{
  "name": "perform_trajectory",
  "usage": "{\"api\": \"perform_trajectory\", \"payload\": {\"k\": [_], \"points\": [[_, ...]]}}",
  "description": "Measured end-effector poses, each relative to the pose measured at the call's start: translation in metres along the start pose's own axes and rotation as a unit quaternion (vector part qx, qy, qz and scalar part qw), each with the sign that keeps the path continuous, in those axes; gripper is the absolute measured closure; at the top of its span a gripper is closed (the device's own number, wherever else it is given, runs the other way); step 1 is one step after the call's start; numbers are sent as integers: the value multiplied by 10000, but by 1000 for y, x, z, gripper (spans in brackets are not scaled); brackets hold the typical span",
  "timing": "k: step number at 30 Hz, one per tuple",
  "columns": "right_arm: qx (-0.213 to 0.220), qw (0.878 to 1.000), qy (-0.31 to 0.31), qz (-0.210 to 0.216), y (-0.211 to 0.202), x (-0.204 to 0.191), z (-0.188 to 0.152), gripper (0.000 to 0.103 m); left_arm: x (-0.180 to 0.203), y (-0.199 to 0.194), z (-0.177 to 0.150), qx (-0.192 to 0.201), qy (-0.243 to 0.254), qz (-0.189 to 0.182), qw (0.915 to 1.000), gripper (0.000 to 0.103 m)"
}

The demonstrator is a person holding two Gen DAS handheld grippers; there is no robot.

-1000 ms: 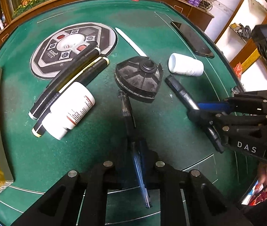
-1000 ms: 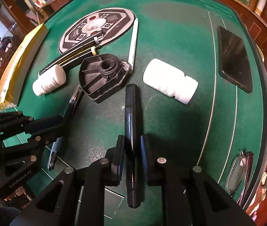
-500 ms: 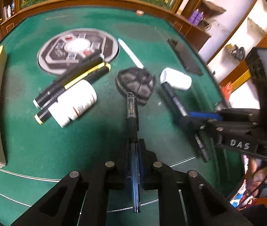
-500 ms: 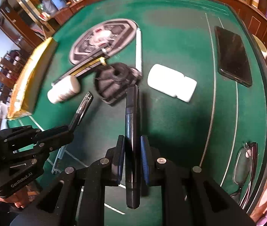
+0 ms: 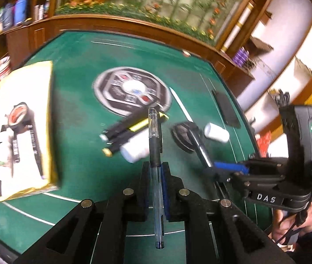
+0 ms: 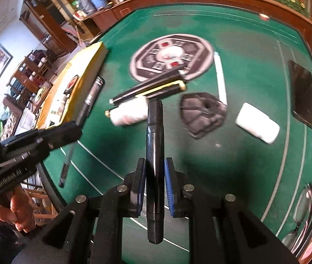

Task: Organize rigid objects
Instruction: 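Carry the marker and pen over the white tray and open both tools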

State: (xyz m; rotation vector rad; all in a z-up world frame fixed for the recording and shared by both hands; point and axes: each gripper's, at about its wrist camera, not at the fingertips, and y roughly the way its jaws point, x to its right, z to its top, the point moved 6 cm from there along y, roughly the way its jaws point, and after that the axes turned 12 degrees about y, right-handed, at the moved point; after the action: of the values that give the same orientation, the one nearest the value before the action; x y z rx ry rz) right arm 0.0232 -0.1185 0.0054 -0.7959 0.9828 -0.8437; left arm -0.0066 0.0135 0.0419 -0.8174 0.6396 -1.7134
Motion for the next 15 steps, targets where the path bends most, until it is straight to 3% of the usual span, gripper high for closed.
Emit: {"api": "perform_trajectory", "payload": {"k": [9, 15], "points": [[-307, 9980, -455, 328, 19, -71, 11, 87, -83, -50, -11, 433, -731, 532, 9950, 94], [-368, 9935, -905, 580, 34, -140, 29, 87, -141, -76, -23, 585, -1174, 862, 9876, 94]]}}
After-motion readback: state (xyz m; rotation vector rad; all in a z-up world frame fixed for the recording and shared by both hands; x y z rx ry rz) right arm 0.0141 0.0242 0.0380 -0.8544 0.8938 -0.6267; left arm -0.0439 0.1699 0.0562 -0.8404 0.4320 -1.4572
